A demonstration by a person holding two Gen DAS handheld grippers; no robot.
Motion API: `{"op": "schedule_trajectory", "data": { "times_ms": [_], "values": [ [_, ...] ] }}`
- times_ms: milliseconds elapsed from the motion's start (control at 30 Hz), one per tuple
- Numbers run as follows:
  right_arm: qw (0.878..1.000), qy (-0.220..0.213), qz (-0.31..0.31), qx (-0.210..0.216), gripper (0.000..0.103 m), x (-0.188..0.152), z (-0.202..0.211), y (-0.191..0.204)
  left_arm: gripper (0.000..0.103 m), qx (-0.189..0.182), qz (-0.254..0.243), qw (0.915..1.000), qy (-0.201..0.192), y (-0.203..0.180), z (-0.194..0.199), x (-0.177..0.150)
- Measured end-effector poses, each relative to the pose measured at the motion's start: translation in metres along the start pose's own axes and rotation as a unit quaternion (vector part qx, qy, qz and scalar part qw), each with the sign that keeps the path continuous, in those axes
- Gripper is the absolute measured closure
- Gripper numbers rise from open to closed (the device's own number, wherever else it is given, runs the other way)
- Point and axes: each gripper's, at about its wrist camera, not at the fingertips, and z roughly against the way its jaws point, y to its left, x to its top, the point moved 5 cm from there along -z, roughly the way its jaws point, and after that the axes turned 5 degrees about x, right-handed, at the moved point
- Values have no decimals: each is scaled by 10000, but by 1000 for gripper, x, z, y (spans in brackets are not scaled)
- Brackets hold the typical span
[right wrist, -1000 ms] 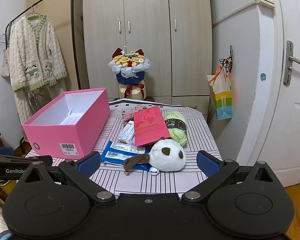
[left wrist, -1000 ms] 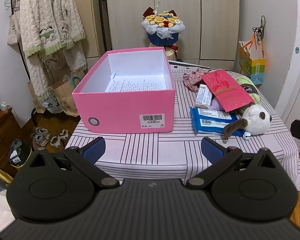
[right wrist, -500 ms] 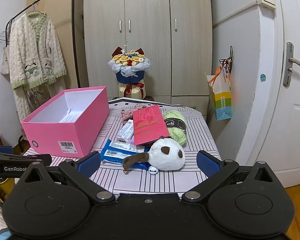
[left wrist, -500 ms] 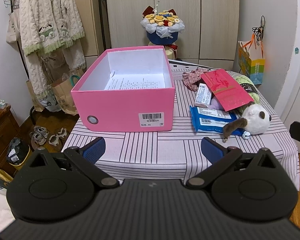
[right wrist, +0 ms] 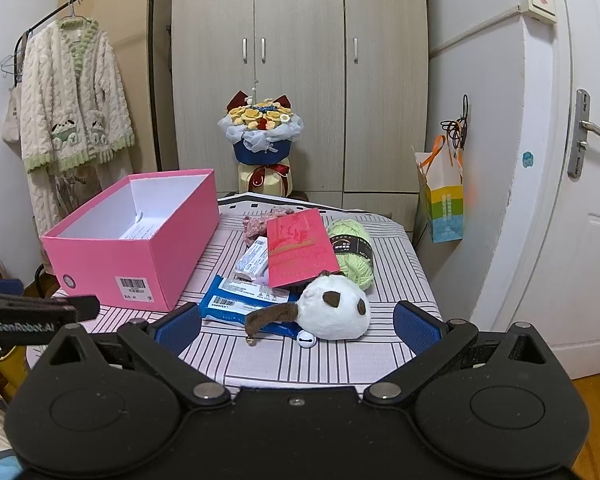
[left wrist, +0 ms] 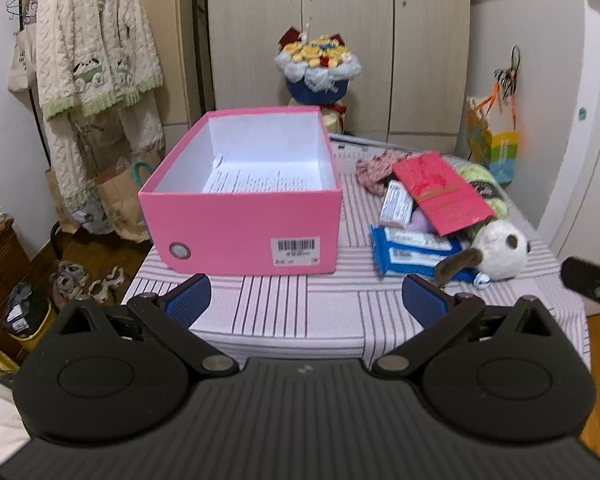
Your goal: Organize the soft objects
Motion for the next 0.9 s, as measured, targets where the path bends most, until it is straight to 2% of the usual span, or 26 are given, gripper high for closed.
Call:
{"op": "schedule_trajectory", "data": {
  "times_ms": [400,900],
  "values": [
    [9994,-174,303,8,0,0,6,6,0,-10,202,9988,-456,4,15,1],
    [9983,-348,320,332,0,-3,2,-12,0,-170,-43,9992,-352,-15,2,4]
  ]
}}
